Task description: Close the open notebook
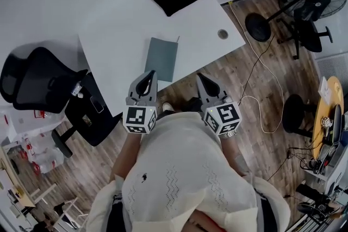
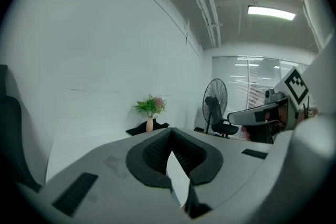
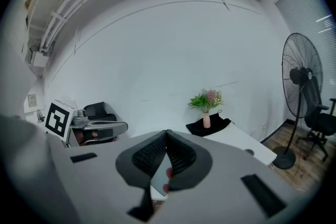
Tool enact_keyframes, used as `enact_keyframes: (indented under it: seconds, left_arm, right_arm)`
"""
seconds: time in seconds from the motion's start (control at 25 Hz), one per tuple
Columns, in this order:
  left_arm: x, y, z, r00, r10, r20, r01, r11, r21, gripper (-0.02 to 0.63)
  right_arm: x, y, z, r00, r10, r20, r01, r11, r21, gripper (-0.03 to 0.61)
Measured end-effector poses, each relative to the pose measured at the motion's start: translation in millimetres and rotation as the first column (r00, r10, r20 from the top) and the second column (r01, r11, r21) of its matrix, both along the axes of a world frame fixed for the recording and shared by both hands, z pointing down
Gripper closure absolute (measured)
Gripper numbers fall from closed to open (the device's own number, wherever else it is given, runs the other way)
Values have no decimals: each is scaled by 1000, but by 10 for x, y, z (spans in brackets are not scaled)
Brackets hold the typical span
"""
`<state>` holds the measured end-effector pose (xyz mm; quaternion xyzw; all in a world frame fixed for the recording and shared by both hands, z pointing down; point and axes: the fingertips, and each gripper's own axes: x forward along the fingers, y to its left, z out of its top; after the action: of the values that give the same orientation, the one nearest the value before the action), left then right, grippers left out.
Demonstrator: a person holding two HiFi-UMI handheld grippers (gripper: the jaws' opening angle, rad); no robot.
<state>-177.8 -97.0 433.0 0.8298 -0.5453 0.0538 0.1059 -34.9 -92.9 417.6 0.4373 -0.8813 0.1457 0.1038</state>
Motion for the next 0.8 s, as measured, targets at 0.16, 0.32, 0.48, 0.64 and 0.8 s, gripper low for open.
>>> enact_keyframes:
  seconds: [0.16,0.32,0.48,0.64,0.8]
  left_arm:
    - [-95,-36,-348,999,-28,-17,29,997,66,601]
    - [-193,-53,-587,999,-46,-27,48,993,108,601]
    - [-288,-61,-770,997,-62,-48,68,987,144,601]
    - [-351,-59,-902,996,-67,-51,75,982,175,601]
    - [-397,-20,-925,995,-82,-61,92,980,179,601]
  right_arm:
    - [87,-81,-280,1000,19,13,-20,998,58,578]
    - [157,-133,-575,999,32,28,-35,992,119,578]
    - [205,-182,-815,998,42,38,-48,984,169,578]
    - [219,-230,-915,998,49,42,-57,980,191,578]
    - [218,-207,-918,997,55,52,-64,980,189,578]
